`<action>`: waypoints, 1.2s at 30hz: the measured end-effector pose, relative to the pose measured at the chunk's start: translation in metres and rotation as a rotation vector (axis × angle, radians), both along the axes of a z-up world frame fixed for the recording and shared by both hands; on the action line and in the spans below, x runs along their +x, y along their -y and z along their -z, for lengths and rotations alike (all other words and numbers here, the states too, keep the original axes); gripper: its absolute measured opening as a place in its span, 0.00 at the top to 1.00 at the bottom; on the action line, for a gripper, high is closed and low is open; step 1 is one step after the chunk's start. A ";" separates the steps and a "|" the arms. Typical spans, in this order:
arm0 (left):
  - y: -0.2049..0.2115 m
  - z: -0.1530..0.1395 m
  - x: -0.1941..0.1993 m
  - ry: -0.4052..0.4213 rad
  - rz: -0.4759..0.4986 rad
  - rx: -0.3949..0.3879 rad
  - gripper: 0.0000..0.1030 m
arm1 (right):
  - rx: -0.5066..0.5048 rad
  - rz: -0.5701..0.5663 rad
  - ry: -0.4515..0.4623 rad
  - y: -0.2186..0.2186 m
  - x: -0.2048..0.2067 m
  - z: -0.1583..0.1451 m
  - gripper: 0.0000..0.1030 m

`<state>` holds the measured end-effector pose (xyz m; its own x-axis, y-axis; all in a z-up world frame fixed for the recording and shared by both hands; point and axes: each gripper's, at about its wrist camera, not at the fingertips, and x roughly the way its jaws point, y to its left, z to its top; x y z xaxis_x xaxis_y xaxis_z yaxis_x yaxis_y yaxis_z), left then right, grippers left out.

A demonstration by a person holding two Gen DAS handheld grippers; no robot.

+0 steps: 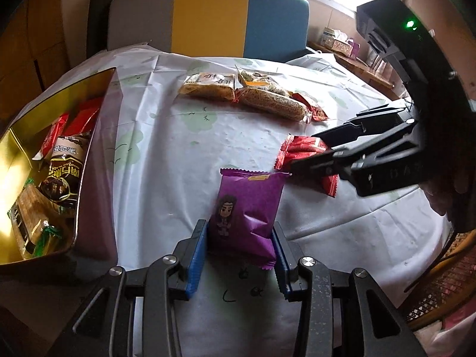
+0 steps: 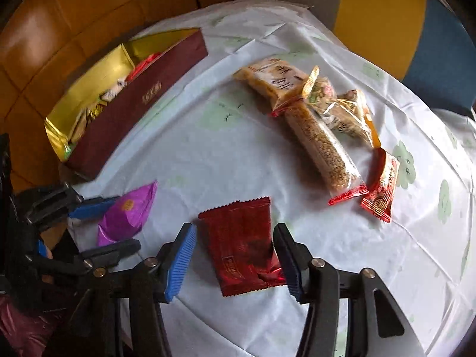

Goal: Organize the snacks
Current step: 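Hold the purple packet with the left gripper while the right gripper grasps the red square packet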

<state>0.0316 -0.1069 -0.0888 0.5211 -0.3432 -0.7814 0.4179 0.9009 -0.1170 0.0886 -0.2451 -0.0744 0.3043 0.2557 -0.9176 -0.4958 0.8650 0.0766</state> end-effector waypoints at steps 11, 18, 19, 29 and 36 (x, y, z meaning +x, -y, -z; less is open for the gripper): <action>0.004 -0.002 -0.008 0.030 -0.020 0.069 0.62 | -0.076 0.036 0.030 -0.014 0.006 0.013 0.60; 0.003 -0.015 -0.015 0.040 -0.034 0.079 0.62 | -0.048 0.027 0.037 -0.010 0.010 0.016 0.60; 0.002 -0.020 -0.016 0.043 -0.037 0.075 0.62 | -0.050 0.025 0.041 -0.009 0.008 0.015 0.60; -0.025 -0.065 -0.026 0.099 -0.105 0.023 0.61 | -0.081 0.007 0.086 -0.013 -0.008 0.016 0.61; -0.053 -0.077 -0.025 0.113 -0.180 0.008 0.61 | -0.100 -0.008 0.112 -0.016 -0.013 0.013 0.61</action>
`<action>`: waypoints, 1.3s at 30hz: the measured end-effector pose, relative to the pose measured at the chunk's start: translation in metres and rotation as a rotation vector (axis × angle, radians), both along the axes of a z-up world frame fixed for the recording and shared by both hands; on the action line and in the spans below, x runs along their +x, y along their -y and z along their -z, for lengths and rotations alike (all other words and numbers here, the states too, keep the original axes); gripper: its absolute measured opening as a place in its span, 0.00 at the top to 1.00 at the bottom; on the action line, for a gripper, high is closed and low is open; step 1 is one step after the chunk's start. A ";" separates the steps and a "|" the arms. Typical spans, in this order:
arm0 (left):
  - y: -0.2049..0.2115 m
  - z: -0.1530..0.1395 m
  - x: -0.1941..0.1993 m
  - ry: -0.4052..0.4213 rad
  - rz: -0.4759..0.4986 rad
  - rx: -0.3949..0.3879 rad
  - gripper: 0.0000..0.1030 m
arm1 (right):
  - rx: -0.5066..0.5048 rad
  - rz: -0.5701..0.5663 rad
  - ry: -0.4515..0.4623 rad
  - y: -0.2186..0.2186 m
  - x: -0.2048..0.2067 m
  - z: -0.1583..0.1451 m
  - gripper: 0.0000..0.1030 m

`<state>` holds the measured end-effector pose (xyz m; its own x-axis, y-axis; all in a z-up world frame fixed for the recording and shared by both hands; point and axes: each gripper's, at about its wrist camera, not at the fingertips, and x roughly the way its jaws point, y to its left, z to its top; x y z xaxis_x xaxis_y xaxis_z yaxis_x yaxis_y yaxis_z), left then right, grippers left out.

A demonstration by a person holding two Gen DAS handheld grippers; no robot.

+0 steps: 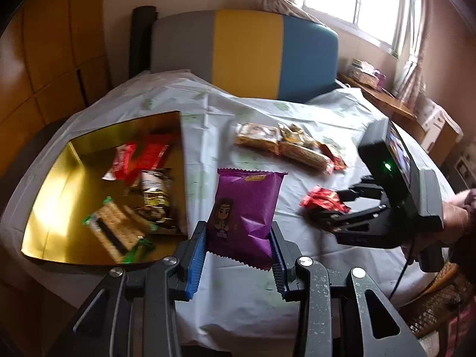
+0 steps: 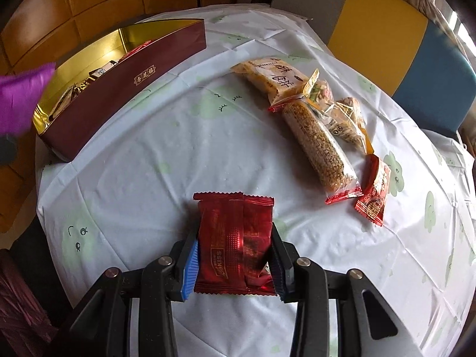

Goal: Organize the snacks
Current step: 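Hold the purple packet with the left gripper while the right gripper grasps the red square packet, then lower the purple packet into the gold tin and open the left gripper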

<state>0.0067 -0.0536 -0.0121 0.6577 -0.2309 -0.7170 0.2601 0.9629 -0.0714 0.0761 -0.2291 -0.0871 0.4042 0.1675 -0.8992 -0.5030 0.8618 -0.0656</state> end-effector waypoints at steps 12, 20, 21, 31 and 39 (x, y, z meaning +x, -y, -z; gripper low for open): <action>-0.083 -0.011 0.007 -0.034 -0.193 -0.120 0.62 | -0.019 -0.021 0.023 -0.004 -0.008 -0.001 0.61; -0.182 -0.001 0.036 -0.166 -0.449 -0.360 0.62 | -0.048 -0.034 0.038 -0.006 -0.008 -0.001 0.62; -0.189 -0.002 0.039 -0.163 -0.471 -0.369 0.62 | -0.051 -0.036 0.039 -0.007 -0.008 -0.002 0.62; -0.207 0.016 0.106 -0.281 -0.543 -0.465 0.61 | -0.063 -0.038 0.048 -0.008 -0.009 -0.002 0.62; -0.198 0.050 0.156 -0.383 -0.599 -0.511 0.58 | -0.062 -0.037 0.046 -0.008 -0.008 -0.002 0.62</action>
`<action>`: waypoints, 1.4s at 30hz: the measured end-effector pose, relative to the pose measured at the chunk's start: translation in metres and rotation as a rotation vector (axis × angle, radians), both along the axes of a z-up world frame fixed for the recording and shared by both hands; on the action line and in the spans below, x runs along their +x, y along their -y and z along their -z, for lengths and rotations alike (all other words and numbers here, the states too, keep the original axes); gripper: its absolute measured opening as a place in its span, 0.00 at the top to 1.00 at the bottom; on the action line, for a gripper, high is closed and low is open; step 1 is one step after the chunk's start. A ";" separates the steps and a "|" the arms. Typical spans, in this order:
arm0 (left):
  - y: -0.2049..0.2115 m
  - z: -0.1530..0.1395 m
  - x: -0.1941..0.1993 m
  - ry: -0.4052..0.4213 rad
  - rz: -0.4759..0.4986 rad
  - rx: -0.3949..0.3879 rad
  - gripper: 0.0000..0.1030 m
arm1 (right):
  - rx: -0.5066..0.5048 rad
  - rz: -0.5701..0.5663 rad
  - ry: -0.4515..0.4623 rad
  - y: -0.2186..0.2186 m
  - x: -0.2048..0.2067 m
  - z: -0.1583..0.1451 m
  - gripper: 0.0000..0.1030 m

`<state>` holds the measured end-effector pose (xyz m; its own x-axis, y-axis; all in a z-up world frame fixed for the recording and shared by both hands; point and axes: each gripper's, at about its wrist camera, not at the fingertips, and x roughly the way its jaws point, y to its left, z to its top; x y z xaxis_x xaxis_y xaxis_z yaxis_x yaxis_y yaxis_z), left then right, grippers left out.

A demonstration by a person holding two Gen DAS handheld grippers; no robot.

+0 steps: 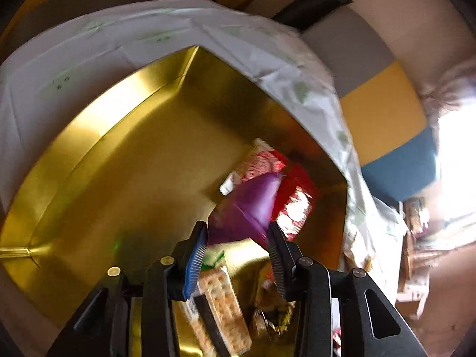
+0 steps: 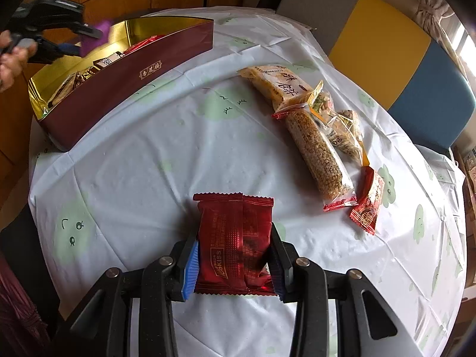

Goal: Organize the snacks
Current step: 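Lower the purple packet into the gold tin and open the left gripper, then carry the red square packet into the gold tin and open the right gripper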

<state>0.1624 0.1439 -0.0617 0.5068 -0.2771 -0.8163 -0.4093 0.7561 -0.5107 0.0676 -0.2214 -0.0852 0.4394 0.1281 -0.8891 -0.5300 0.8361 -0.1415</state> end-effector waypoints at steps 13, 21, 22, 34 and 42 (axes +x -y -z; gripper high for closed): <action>0.010 -0.008 -0.019 0.024 0.063 0.254 0.57 | -0.006 -0.004 0.002 0.000 0.002 0.001 0.62; 0.037 -0.030 -0.059 0.145 0.147 0.443 0.57 | -0.012 -0.004 0.012 -0.002 -0.001 0.000 0.62; 0.041 -0.031 -0.064 0.158 0.164 0.450 0.56 | -0.012 -0.005 0.013 -0.001 -0.001 0.000 0.62; 0.058 -0.040 -0.108 0.187 0.160 0.567 0.57 | -0.018 -0.005 0.007 -0.003 -0.001 0.000 0.62; 0.049 -0.043 -0.123 0.205 0.143 0.591 0.54 | 0.010 0.026 -0.012 -0.001 0.001 0.000 0.62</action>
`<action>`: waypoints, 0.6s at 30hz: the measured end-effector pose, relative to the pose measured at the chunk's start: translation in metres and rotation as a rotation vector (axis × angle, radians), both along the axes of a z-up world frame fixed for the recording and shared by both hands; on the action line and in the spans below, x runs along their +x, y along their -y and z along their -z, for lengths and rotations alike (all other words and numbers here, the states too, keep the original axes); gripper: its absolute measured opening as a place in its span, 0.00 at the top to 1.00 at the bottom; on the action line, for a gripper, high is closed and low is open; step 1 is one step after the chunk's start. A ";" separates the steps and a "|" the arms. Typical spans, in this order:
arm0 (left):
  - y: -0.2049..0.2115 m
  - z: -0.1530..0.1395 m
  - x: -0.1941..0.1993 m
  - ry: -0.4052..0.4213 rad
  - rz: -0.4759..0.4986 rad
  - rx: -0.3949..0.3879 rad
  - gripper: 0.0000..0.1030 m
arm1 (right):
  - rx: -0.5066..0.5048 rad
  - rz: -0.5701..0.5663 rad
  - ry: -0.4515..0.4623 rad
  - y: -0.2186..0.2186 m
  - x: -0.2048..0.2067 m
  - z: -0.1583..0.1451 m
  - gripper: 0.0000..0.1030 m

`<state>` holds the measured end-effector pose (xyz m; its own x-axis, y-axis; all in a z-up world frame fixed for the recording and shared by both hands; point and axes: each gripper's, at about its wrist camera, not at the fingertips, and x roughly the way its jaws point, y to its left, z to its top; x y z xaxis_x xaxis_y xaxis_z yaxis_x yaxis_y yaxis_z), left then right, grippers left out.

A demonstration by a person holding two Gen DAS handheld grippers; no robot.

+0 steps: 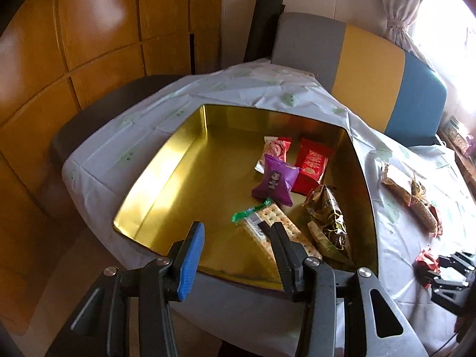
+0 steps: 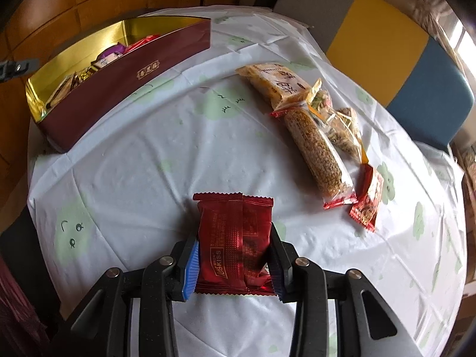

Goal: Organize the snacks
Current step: 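Carry the red square packet into the gold tin and open the right gripper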

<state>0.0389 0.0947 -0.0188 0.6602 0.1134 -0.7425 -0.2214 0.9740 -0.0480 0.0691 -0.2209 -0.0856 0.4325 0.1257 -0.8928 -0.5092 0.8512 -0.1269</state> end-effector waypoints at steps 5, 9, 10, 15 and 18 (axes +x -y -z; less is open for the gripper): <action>0.000 -0.002 -0.004 0.020 0.029 -0.016 0.54 | 0.018 0.051 -0.033 0.003 0.007 0.000 0.62; 0.000 -0.004 -0.006 0.035 0.035 -0.008 0.54 | 0.013 0.113 -0.074 0.002 0.015 -0.001 0.62; 0.000 -0.004 -0.007 0.039 0.036 0.000 0.54 | 0.015 0.125 -0.081 0.002 0.016 -0.002 0.62; -0.003 -0.006 -0.012 0.059 0.036 0.023 0.54 | 0.044 0.201 -0.063 0.006 0.017 -0.001 0.62; -0.003 -0.005 -0.014 0.065 0.042 0.034 0.54 | 0.059 0.239 -0.056 0.007 0.015 -0.001 0.62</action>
<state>0.0251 0.0981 -0.0134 0.7115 0.1093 -0.6942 -0.1778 0.9837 -0.0273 0.0845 -0.2284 -0.0844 0.4066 0.0779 -0.9103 -0.2974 0.9534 -0.0512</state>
